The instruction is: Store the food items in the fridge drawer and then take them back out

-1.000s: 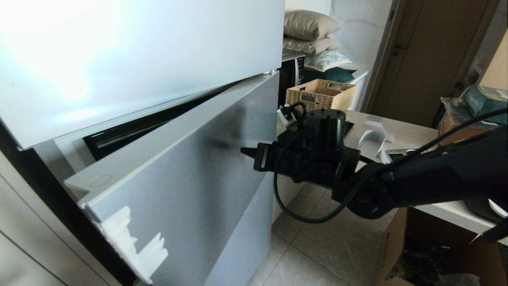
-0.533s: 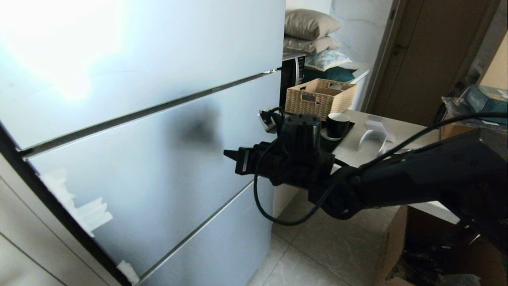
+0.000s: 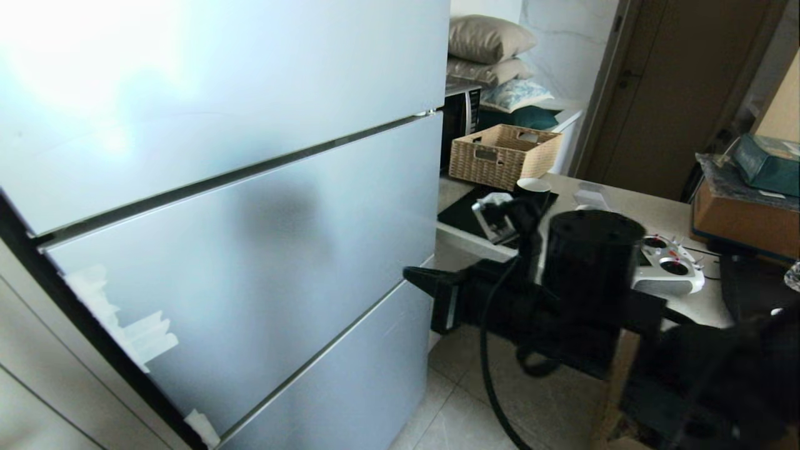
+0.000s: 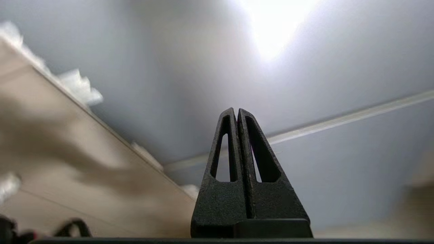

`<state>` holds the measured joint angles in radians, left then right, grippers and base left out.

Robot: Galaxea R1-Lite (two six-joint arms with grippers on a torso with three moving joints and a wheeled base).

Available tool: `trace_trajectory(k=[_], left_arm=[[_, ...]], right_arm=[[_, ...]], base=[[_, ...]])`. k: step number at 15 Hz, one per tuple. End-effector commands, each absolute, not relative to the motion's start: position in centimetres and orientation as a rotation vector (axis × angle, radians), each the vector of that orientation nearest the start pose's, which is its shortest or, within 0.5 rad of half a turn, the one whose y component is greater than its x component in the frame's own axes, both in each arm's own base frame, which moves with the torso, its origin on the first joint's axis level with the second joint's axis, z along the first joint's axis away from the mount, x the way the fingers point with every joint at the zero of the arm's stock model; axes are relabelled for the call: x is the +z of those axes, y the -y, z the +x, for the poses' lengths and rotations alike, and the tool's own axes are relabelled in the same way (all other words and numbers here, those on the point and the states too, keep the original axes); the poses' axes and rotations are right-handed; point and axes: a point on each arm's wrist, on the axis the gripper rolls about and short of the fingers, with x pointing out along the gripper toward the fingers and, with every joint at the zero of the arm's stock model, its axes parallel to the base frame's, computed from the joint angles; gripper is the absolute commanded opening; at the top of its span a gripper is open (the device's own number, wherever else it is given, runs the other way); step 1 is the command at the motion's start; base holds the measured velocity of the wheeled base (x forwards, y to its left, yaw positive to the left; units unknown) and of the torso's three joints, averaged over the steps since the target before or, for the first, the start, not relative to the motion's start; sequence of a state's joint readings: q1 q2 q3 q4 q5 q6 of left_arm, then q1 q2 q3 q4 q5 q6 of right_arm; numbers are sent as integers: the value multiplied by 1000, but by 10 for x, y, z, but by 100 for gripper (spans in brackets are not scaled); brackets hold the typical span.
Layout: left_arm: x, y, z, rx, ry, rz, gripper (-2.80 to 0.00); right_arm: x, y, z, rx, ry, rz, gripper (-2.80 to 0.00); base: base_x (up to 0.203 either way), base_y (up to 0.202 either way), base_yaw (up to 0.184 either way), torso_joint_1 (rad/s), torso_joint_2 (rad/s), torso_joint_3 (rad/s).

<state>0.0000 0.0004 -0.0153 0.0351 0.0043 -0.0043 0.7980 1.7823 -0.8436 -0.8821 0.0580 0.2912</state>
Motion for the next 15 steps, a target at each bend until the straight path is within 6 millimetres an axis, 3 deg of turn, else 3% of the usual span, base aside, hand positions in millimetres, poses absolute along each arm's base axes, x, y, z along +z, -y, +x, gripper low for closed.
trace_trajectory(k=[1,3,5,10,13,15], left_arm=[[76,0,-24,5,-20,-5,-280],[76,0,-24,5,-20,-5,-280],[76,0,-24,5,-20,-5,-280],[76,0,-24,5,-20,-5,-280],[76,0,-24,5,-20,-5,-280],[76,0,-24,5,-20,-5,-280]], right_arm=[[227,-192,182,785,-48,266,-280],[237,-149,145,621,39,239,-280],[230,-108,116,462,85,196,-280],[193,-15,75,127,2,53,-280],[151,-2,19,86,-13,-18,-280],[114,-3,3,45,-59,-76,-280]], base=[[0,0,0,0,0,0],[0,0,0,0,0,0],[0,0,0,0,0,0],[0,0,0,0,0,0],[0,0,0,0,0,0],[0,0,0,0,0,0]])
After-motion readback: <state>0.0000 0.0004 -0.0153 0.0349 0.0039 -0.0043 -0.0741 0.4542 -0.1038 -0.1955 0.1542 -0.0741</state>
